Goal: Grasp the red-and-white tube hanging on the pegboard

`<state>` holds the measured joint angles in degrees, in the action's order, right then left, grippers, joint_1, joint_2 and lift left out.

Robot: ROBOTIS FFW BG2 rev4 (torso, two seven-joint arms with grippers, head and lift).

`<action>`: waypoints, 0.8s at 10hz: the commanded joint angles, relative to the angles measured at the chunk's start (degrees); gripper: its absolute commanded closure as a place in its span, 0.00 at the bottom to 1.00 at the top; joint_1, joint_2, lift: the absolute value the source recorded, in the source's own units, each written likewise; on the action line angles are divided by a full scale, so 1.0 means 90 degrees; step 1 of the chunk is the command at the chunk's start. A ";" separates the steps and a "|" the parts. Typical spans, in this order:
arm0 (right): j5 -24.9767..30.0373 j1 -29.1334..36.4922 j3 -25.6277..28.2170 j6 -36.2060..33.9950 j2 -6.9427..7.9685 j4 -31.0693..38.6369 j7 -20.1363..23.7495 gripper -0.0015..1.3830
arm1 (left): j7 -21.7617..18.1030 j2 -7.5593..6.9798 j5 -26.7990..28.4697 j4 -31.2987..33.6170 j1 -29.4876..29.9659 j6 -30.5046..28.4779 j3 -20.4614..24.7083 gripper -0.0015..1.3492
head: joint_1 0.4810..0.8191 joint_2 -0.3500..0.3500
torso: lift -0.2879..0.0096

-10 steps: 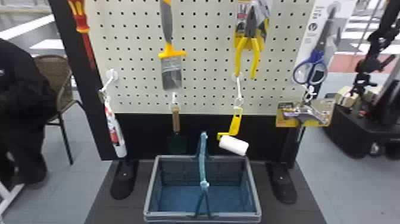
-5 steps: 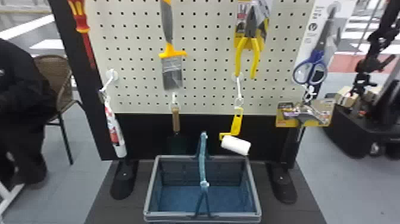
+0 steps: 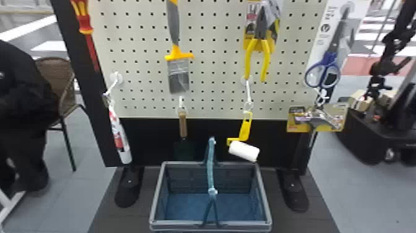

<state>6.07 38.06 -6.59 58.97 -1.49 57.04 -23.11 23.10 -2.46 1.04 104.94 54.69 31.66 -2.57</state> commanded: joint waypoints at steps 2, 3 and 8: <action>0.0000 0.0013 0.0000 0.0000 0.0000 -0.0001 0.0000 0.07 | -0.0731 -0.0088 -0.0262 0.0521 -0.0167 -0.0481 0.0315 0.10 | 0.20 0.50 | 0.63; -0.0010 0.0026 0.0000 0.0000 0.0000 0.0014 0.0000 0.07 | -0.1151 -0.0068 -0.0340 0.0692 -0.0318 -0.0705 0.0511 0.10 | 0.20 0.50 | 0.63; -0.0029 0.0026 0.0000 0.0000 0.0000 0.0014 0.0000 0.07 | -0.2918 0.0254 -0.0018 0.0833 -0.1767 -0.1701 0.1868 0.10 | 0.20 0.50 | 0.63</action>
<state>5.80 38.30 -6.59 58.98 -1.51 57.17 -23.11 -2.91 -0.22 0.51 112.43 40.90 17.57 12.79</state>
